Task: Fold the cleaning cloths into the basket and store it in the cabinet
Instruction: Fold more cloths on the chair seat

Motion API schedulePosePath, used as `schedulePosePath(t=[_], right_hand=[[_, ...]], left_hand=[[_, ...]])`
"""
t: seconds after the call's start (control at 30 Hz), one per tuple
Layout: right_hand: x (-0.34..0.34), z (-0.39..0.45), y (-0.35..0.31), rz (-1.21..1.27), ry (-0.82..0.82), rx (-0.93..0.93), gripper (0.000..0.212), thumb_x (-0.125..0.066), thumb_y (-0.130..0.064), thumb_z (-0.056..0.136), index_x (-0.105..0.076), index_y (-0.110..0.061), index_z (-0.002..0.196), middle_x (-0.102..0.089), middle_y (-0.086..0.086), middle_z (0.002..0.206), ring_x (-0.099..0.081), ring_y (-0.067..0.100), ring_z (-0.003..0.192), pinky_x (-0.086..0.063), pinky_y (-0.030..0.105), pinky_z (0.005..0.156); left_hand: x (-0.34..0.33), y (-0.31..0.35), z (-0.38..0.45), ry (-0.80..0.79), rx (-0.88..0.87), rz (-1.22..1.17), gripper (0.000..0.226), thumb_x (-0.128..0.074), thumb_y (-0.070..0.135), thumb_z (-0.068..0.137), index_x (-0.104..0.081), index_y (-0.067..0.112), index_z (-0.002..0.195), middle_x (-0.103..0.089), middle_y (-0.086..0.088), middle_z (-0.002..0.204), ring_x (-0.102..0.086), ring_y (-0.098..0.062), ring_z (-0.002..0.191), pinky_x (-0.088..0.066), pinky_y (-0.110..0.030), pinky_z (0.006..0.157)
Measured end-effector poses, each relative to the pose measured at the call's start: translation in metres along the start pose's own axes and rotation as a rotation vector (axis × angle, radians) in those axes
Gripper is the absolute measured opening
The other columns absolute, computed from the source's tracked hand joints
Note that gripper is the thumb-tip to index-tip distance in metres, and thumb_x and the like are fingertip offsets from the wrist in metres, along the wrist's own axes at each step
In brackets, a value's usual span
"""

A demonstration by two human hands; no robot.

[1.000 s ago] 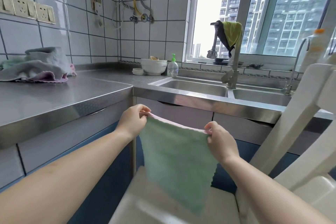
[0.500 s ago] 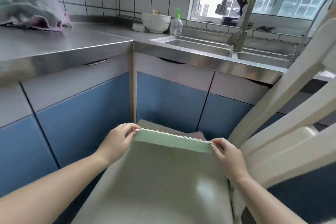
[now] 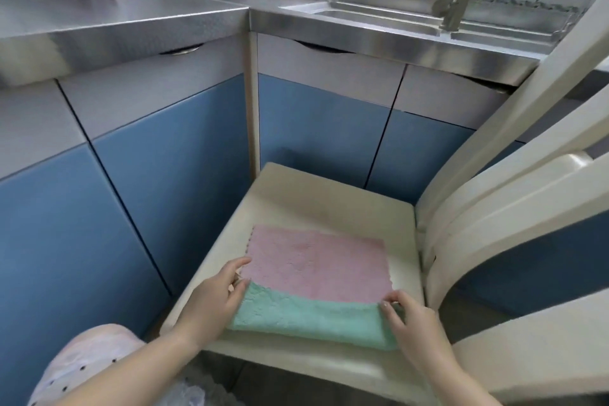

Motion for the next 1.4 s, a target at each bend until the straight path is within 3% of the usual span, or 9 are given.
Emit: schedulePosePath(t=[0.17,0.27,0.37,0.6,1.0,1.1,1.23,1.3,1.4], right_hand=[[0.002,-0.001,-0.005,0.034,0.008,-0.029,0.007,-0.056,-0.03,0.093,-0.057,-0.033,0.087,-0.065,-0.013,0.084,-0.054,-0.003,0.072,-0.04,0.013,0.061],[0.009,0.008,-0.009,0.108,0.092,-0.033,0.005,-0.055,-0.029,0.093,-0.059,-0.029,0.096,-0.064,-0.009,0.086,-0.058,0.006,0.075,-0.046,0.023,0.064],[0.012,0.026,-0.014,0.132,0.14,-0.029,0.012,-0.054,-0.031,0.094,-0.059,-0.028,0.104,-0.062,-0.01,0.094,-0.058,0.012,0.089,-0.049,0.034,0.072],[0.016,0.069,-0.025,0.155,0.163,0.003,0.015,-0.052,-0.024,0.095,-0.059,-0.021,0.108,-0.059,-0.012,0.099,-0.051,0.006,0.096,-0.039,0.025,0.078],[-0.009,0.121,-0.016,0.081,0.1,-0.044,0.019,-0.052,-0.029,0.095,-0.061,-0.021,0.11,-0.066,-0.004,0.109,-0.056,0.013,0.098,-0.045,0.03,0.077],[-0.013,0.125,-0.015,0.055,0.088,-0.041,0.02,-0.051,-0.029,0.095,-0.06,-0.021,0.112,-0.065,-0.003,0.112,-0.055,0.014,0.096,-0.044,0.029,0.076],[-0.017,0.124,-0.023,-0.095,0.143,0.061,0.031,-0.053,-0.026,0.093,-0.057,-0.018,0.123,-0.055,0.004,0.13,-0.05,0.021,0.119,-0.039,0.034,0.097],[-0.029,0.116,-0.039,-0.192,0.137,0.245,0.032,-0.057,-0.022,0.092,-0.06,-0.017,0.123,-0.052,0.007,0.136,-0.045,0.026,0.126,-0.035,0.038,0.104],[-0.059,0.095,-0.065,-0.283,0.081,0.501,0.032,-0.053,-0.024,0.088,-0.064,-0.016,0.118,-0.059,0.009,0.129,-0.056,0.029,0.119,-0.043,0.051,0.097]], left_hand=[[-0.002,-0.001,-0.003,0.014,-0.011,-0.027,0.039,-0.045,0.036,0.097,-0.04,0.035,0.136,-0.063,0.004,0.09,-0.06,-0.011,0.082,-0.047,-0.03,0.072],[-0.003,-0.004,0.004,0.048,0.013,-0.092,0.035,-0.044,0.033,0.097,-0.041,0.037,0.132,-0.062,0.001,0.082,-0.058,-0.016,0.07,-0.048,-0.036,0.064],[-0.002,-0.004,0.016,0.057,0.059,-0.129,0.036,-0.043,0.029,0.099,-0.04,0.033,0.134,-0.061,0.001,0.094,-0.059,-0.015,0.082,-0.048,-0.036,0.073],[0.005,0.003,0.058,0.024,0.054,-0.074,0.039,-0.041,0.023,0.099,-0.038,0.026,0.137,-0.057,-0.001,0.086,-0.057,-0.023,0.077,-0.047,-0.038,0.072],[-0.006,-0.012,0.096,-0.004,0.17,0.018,0.04,-0.039,0.026,0.099,-0.035,0.027,0.138,-0.055,0.006,0.088,-0.056,-0.015,0.078,-0.048,-0.037,0.075],[-0.008,-0.012,0.099,-0.022,0.182,0.053,0.042,-0.041,0.024,0.097,-0.034,0.025,0.139,-0.055,0.006,0.099,-0.056,-0.015,0.083,-0.046,-0.034,0.074],[-0.009,0.002,0.097,0.094,0.013,0.295,0.041,-0.047,0.014,0.094,-0.045,0.014,0.135,-0.048,-0.004,0.125,-0.044,-0.024,0.119,-0.037,-0.038,0.101],[-0.022,0.021,0.09,0.099,-0.161,0.334,0.037,-0.049,0.008,0.09,-0.054,0.009,0.127,-0.053,-0.008,0.124,-0.046,-0.027,0.12,-0.039,-0.042,0.104],[-0.062,0.047,0.076,-0.019,-0.323,0.415,0.044,-0.039,0.014,0.082,-0.062,0.005,0.118,-0.063,-0.008,0.12,-0.057,-0.028,0.118,-0.046,-0.044,0.1]])
Point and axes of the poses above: each hand's wrist, its own z-axis towards the middle knuckle, its own x-axis out of the back of the hand, y = z × x, the point moved 5 cm from there along z, towards the middle knuckle
